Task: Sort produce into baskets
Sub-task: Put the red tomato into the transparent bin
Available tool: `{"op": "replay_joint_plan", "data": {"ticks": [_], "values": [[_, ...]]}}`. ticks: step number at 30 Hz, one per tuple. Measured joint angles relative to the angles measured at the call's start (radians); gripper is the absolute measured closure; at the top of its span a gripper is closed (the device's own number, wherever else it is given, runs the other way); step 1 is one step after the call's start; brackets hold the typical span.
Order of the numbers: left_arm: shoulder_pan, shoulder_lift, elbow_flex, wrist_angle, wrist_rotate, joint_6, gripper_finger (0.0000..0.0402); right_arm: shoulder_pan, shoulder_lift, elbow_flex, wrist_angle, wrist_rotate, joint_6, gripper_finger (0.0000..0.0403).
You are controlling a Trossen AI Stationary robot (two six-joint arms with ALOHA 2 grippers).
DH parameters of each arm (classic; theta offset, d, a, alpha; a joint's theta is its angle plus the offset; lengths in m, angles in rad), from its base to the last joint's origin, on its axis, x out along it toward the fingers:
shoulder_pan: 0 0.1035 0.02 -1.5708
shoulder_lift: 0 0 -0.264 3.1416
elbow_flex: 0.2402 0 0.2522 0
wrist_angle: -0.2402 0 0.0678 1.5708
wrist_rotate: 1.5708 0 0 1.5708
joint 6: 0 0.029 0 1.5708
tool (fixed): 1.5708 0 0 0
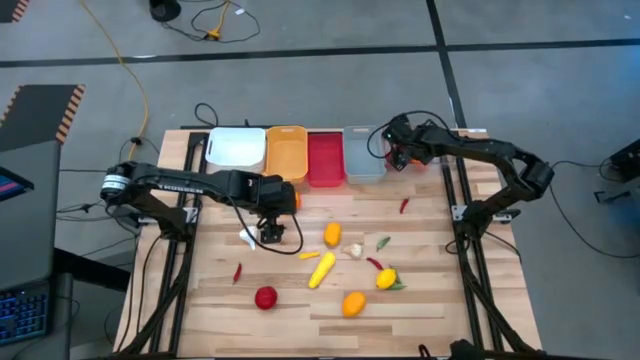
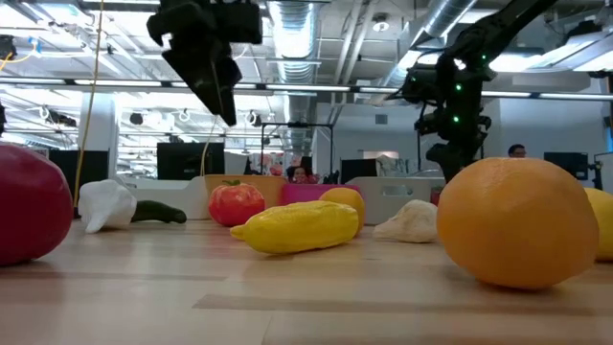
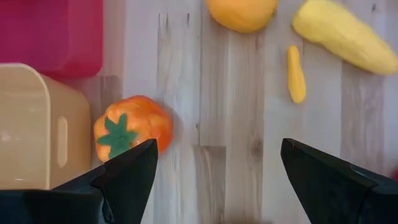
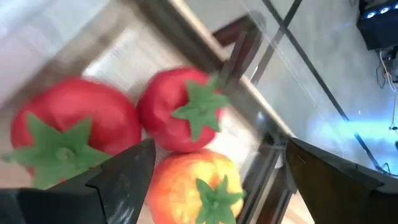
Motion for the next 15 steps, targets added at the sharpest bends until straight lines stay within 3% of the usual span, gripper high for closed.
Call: {"op": "replay_joint_plan", "data": {"ticks": [8,15], "values": [[-0.016,-0.090,0.000,-0.013,0.080,-0.042,0.0074,0.032,0.000,0.105,-0.097,0.000,0.012,0.0020],[-0.157,-0.109,-0.014,-0.034,0.131,-0.065,0.0074,0.161,-0.001,0.175,-0.131,-0.003,0.089,0.0021]]}}
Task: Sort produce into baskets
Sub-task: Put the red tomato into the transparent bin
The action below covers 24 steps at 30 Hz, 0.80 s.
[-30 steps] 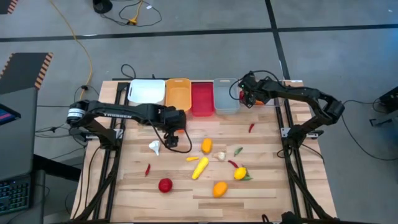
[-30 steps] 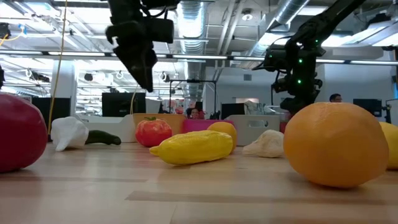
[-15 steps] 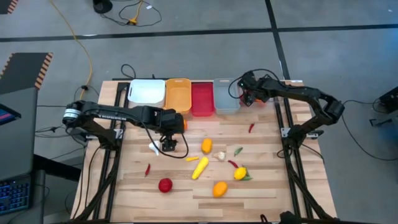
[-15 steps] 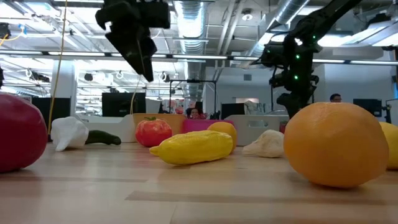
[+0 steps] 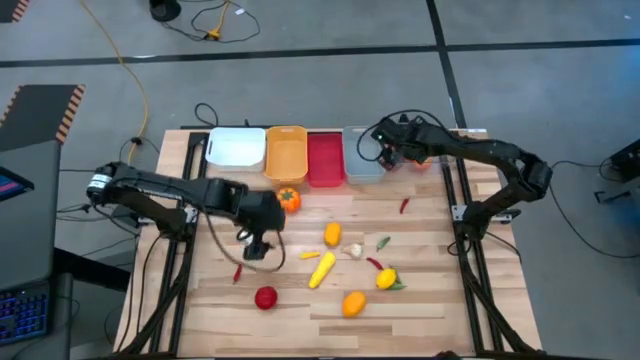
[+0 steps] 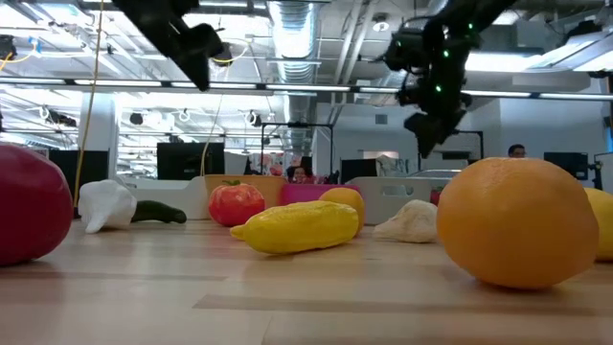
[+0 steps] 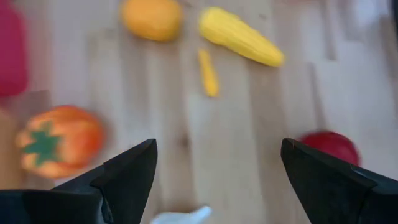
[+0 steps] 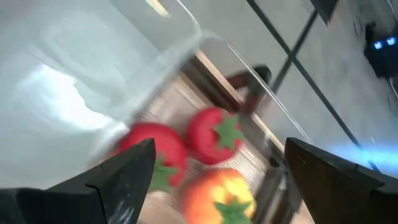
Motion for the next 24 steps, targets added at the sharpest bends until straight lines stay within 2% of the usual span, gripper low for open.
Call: {"op": "replay_joint_plan", "data": {"ticks": [7,14,24], "values": [[-0.196,0.009,0.000,0.013,-0.015,-0.110,0.0074,0.195,0.000,0.008,0.004,-0.003,0.106,0.0021],[-0.362,0.039,0.000,0.011,-0.155,-0.361,0.0074,0.396,0.000,0.009,0.008,-0.004,0.240,0.0021],[-0.494,0.192,0.000,0.042,-0.192,-0.579,0.0074,0.644,0.000,0.009,0.060,-0.004,0.364,0.0021]]}}
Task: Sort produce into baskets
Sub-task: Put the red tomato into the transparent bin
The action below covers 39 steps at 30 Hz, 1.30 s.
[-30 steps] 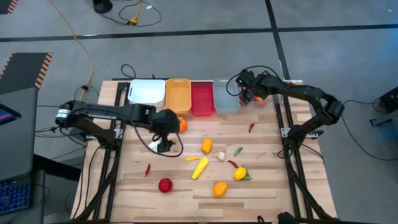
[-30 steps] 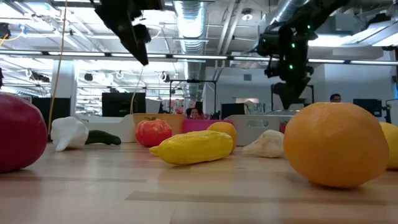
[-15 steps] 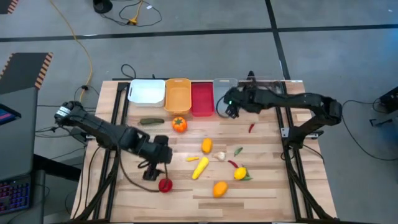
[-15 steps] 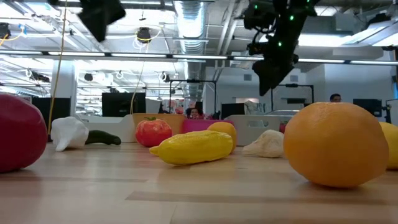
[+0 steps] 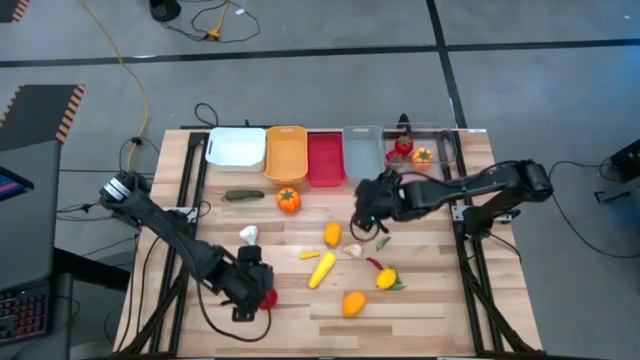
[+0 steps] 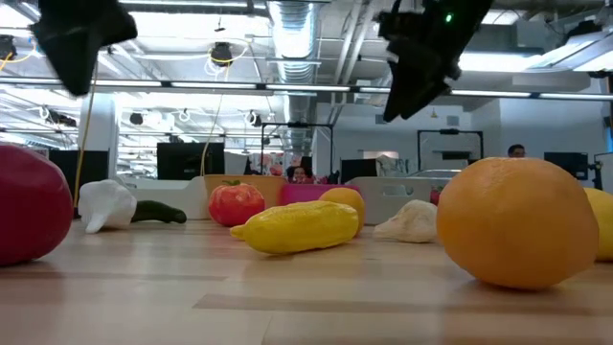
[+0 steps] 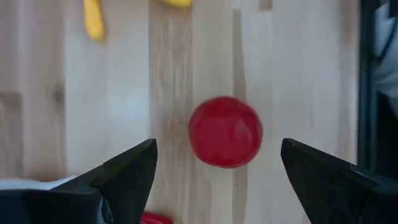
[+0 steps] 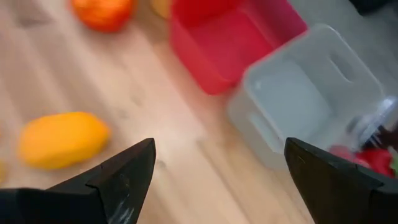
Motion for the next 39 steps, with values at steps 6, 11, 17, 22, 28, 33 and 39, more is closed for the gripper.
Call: {"op": "replay_joint_plan", "data": {"ticks": [6,11,17,22,28,33,39], "values": [[-0.018,0.098,0.000,0.001,0.001,-0.055,0.0074,0.101,0.000,0.000,0.075,0.000,0.000,0.0021],[-0.017,0.142,0.000,0.041,0.016,-0.075,0.0074,0.159,0.000,0.000,0.114,0.000,0.000,0.0021],[-0.017,0.144,0.000,0.052,0.028,-0.109,0.0074,0.203,0.000,0.000,0.142,0.000,0.000,0.0021],[-0.017,0.158,0.000,0.061,0.025,-0.113,0.0074,0.225,0.000,0.000,0.166,0.000,0.000,0.0021],[-0.017,0.214,0.000,0.078,0.044,-0.102,0.0074,0.224,0.000,0.000,0.167,-0.003,0.000,0.0021],[-0.017,0.242,0.000,0.087,0.018,-0.098,0.0074,0.224,0.000,0.000,0.171,-0.004,0.000,0.0021],[-0.017,0.242,0.000,0.102,-0.002,-0.085,0.0101,0.224,0.000,0.000,0.178,-0.008,0.000,0.0021]]}}
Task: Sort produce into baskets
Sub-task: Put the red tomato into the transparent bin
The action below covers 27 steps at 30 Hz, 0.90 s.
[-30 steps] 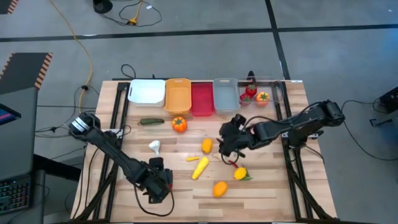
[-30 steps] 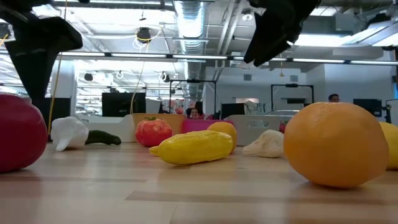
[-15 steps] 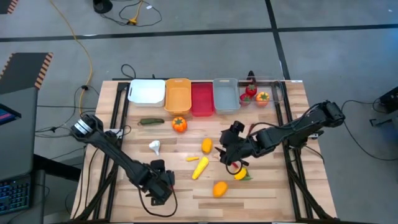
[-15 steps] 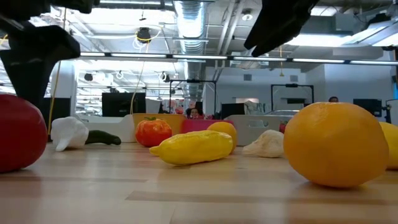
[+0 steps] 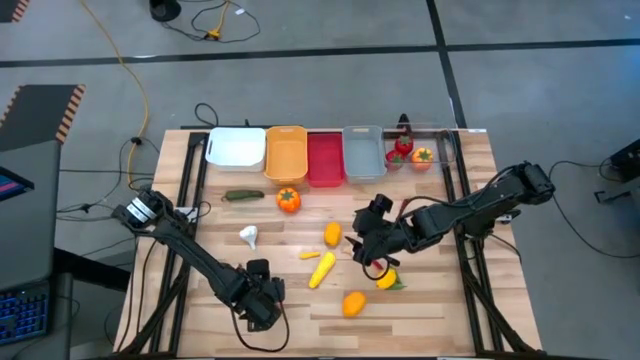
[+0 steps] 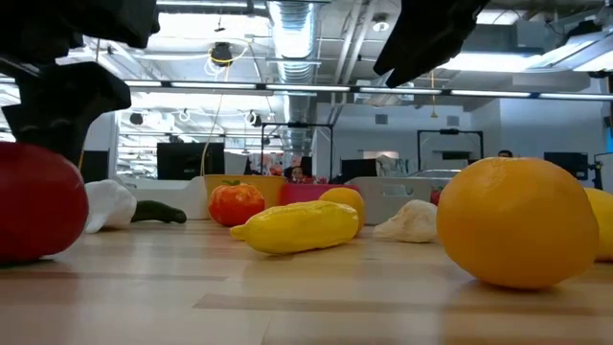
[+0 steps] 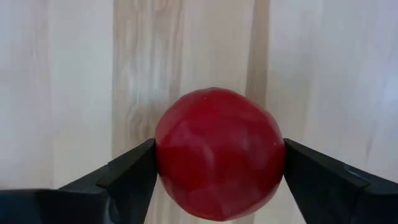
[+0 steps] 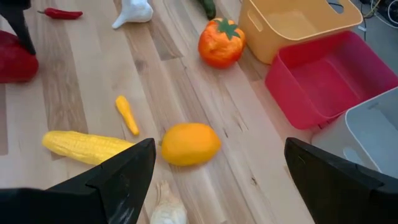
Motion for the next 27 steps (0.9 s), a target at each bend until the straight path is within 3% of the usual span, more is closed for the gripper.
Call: {"op": "replay_joint_plan", "data": {"ticks": [5,10,16,27], "values": [[0.003,0.000,0.000,-0.002,-0.001,0.002,0.0141,0.000,0.000,0.000,0.008,-0.012,0.000,0.0021],[0.024,-0.002,0.009,-0.006,0.004,0.061,0.0143,0.000,0.000,0.000,0.013,-0.013,0.000,0.0021],[0.091,-0.002,0.070,-0.063,0.004,0.255,0.0138,0.000,0.000,0.000,0.013,-0.015,-0.005,0.0021],[0.311,-0.015,0.247,-0.133,-0.054,0.644,0.0138,-0.008,0.000,0.000,0.057,-0.015,-0.008,0.0021]]}}
